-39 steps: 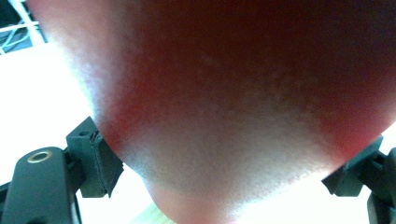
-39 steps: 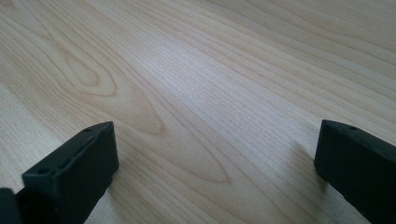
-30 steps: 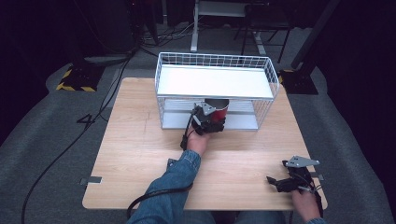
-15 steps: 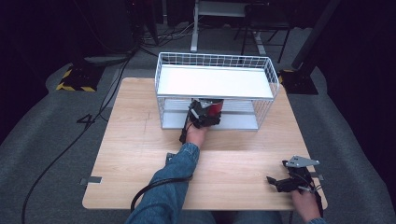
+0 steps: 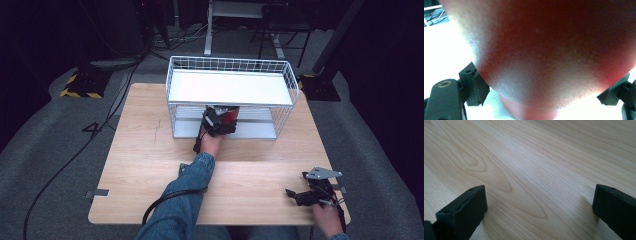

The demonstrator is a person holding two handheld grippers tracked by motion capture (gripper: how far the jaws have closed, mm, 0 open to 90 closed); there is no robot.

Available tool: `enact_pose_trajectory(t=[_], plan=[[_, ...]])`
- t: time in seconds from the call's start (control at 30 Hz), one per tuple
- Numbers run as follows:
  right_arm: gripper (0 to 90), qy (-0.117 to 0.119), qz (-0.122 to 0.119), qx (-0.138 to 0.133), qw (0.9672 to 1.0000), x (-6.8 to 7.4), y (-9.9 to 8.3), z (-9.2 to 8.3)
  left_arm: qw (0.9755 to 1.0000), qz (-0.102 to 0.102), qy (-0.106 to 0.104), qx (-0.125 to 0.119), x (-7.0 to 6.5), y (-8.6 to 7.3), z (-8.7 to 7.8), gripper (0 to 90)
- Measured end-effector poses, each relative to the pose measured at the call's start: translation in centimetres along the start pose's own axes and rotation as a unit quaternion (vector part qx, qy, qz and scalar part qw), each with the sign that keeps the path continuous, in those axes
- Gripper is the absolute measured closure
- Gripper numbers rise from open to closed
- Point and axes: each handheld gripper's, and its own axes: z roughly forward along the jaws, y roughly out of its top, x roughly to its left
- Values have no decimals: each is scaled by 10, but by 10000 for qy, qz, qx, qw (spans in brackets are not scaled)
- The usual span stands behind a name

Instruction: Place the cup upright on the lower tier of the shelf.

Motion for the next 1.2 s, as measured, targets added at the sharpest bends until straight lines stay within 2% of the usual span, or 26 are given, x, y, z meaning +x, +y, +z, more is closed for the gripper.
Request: enact_pose_trajectory(t=[0.13,0.2,0.23,0.37,0.4,0.43,0.53,0.57,0.6,0.7,0.73,0.87,0.93,1.0,1.07,1.13,1.2], plan=[[0,0,1,1,10000,0,0,0,9999,25,129,-46,-2,1,2,142],[0,0,1,0,10000,0,0,0,9998,-165,119,-46,-3,1,2,139],[0,-1,0,0,10000,0,0,0,9997,-196,120,-46,-3,1,2,143],[0,0,0,-1,10000,0,0,0,9999,-119,99,-76,-2,1,2,143],[0,1,2,0,10000,0,0,0,9999,-98,37,-56,-1,0,0,143],[0,1,1,0,10000,0,0,0,9999,-131,61,-42,0,0,-1,136],[0,-1,1,0,10000,0,0,0,9999,-142,75,53,1,0,-2,96],[0,-1,1,0,10000,0,0,0,9998,-215,46,8,2,0,-2,92],[0,0,0,0,10000,0,0,0,9998,-159,63,80,3,0,-3,78],[0,-1,1,0,10000,0,0,0,9999,-128,-83,-2,4,-1,-5,3],[0,-1,0,-1,10000,0,0,0,9999,-70,-143,-47,6,-2,-6,0],[0,0,1,0,10000,0,0,0,9993,-137,-314,-174,9,-5,-13,0],[0,-1,0,0,10000,0,0,0,9994,-67,-298,-160,10,-7,-17,0],[0,0,0,0,10000,0,0,0,9993,-143,-298,-153,12,-10,-22,0],[0,1,1,1,10000,0,0,0,9989,-176,-407,-146,16,-12,-28,0],[0,1,2,1,10000,0,0,0,9992,-158,-336,-155,19,-14,-35,0],[0,1,1,2,10000,0,0,0,9990,-168,-359,-186,20,-16,-43,0]])
